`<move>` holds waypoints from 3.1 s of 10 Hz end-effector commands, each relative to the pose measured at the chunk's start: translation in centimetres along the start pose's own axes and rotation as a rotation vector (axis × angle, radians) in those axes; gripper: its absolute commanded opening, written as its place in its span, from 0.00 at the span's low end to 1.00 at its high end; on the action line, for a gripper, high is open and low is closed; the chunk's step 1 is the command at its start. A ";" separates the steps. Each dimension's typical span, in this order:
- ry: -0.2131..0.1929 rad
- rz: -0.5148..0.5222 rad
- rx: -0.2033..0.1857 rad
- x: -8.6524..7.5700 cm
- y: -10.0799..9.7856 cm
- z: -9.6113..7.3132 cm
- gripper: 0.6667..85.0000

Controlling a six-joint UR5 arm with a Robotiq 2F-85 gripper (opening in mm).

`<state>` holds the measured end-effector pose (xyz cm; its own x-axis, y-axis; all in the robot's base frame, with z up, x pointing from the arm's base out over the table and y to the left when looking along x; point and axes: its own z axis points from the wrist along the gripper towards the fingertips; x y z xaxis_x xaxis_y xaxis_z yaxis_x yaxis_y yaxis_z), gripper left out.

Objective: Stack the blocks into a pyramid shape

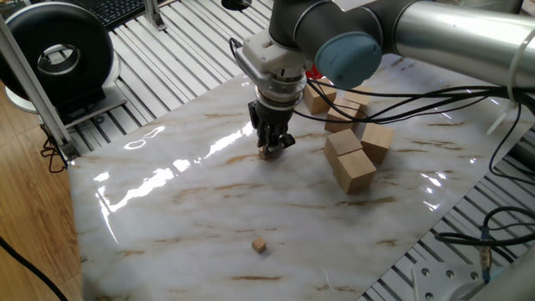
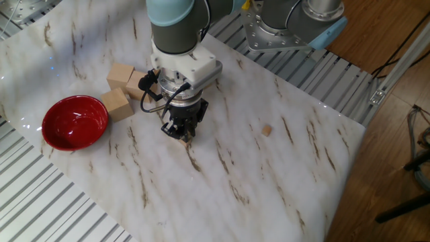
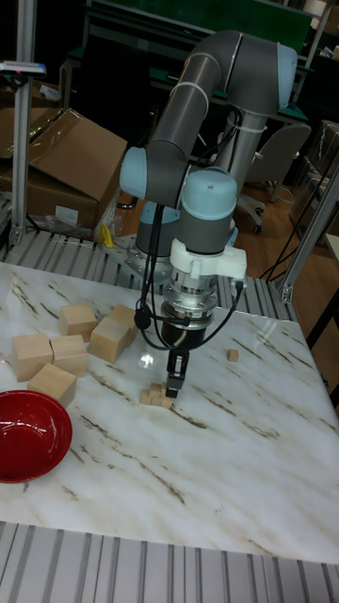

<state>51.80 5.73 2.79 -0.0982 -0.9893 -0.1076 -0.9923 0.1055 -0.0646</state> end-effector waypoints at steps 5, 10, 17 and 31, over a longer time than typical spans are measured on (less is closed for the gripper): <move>-0.023 -0.004 0.012 -0.6 -0.4 -0.2 0.00; -0.020 -0.003 0.022 -0.3 -0.9 -0.4 0.00; -0.025 0.004 0.007 -0.4 -0.6 -0.2 0.00; -0.029 -0.013 0.004 -0.2 -0.8 -0.2 0.19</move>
<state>52.33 5.68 2.84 -0.0871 -0.9890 -0.1197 -0.9933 0.0953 -0.0647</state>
